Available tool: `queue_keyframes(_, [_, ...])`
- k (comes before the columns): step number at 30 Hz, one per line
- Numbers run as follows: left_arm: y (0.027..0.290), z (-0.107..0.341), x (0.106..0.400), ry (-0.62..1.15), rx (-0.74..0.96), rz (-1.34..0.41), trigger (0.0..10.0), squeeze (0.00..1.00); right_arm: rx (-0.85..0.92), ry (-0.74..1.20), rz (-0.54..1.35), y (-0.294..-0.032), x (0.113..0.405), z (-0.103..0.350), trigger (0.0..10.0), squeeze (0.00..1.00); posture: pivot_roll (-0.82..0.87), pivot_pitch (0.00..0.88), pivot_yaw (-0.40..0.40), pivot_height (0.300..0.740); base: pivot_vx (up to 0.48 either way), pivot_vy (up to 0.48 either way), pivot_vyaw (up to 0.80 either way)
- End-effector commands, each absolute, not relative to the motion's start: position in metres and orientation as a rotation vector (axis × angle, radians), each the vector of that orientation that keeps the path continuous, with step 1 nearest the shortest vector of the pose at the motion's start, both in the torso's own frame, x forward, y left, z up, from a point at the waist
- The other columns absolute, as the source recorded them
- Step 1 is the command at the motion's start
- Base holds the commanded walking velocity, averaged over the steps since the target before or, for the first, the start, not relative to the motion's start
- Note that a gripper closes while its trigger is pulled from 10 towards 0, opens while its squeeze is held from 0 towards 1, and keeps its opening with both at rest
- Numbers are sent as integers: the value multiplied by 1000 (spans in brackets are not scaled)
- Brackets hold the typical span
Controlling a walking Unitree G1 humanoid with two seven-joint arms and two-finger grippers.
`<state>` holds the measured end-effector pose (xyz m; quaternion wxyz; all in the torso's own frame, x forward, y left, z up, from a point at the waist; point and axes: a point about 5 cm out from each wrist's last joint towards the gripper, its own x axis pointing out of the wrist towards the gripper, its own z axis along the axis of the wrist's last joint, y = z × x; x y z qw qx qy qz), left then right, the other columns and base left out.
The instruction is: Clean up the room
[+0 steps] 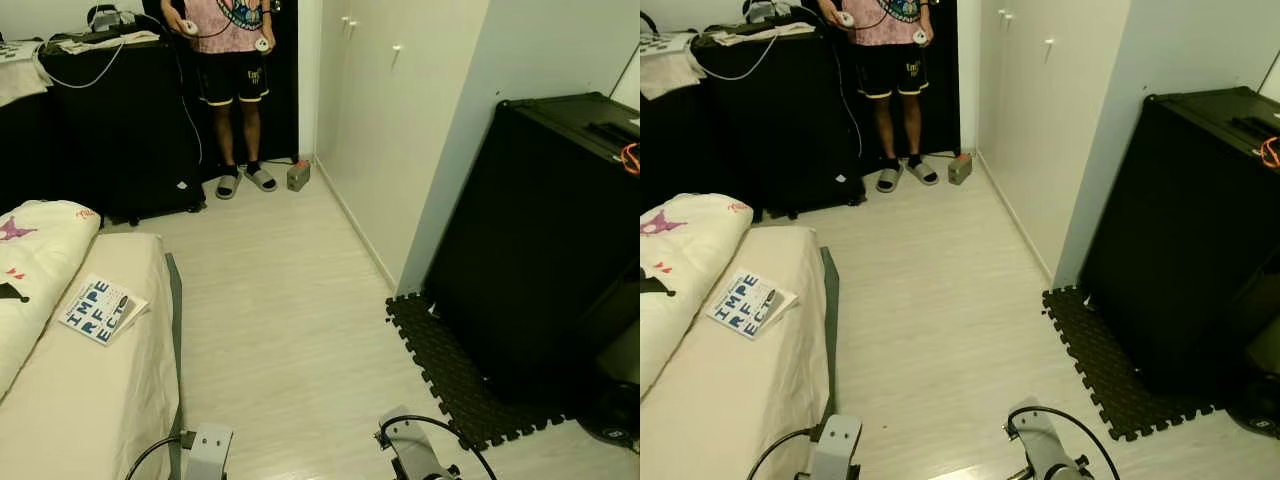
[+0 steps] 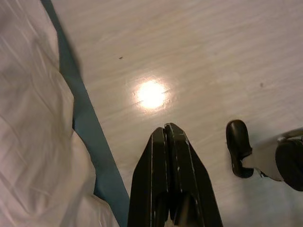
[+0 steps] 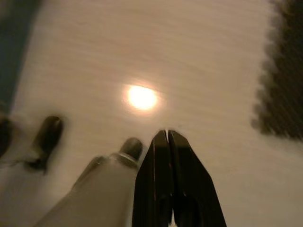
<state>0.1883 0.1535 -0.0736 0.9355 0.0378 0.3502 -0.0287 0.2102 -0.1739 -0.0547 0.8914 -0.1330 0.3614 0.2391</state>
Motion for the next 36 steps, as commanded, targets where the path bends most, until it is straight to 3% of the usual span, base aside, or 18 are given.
queue_keyframes(1, [158,-76,183,726,101,-65,10000,0,-123,564,654,-170,231,-13,10000,0,-50,94,-4,740,0,0,0])
queue_keyframes(6, [154,-74,185,701,106,-108,10000,0,-170,396,519,-198,262,23,10000,0,-55,96,-2,740,0,0,0])
queue_keyframes(8, [152,-70,187,658,113,-141,10000,0,-259,380,293,-238,282,36,10000,0,-60,97,1,740,0,0,0])
queue_keyframes(9, [152,-70,187,658,113,-141,10000,0,-259,380,293,-238,282,36,10000,0,-60,97,1,740,0,0,0])
queue_keyframes(11, [148,-62,195,586,63,-182,10000,0,-392,387,139,-269,293,46,10000,0,-55,97,-2,740,0,0,0])
queue_keyframes(17, [144,-56,199,541,19,-230,10000,0,-503,425,103,-280,292,48,10000,0,-48,98,-3,740,0,0,0])
queue_keyframes(22, [134,-41,204,440,32,-349,10000,0,-775,434,205,-279,288,46,10000,0,-47,99,7,740,0,0,0])
queue_keyframes(36, [129,-12,231,314,-38,-315,10000,0,-819,389,52,-272,286,32,10000,0,-60,106,21,740,0,0,0])
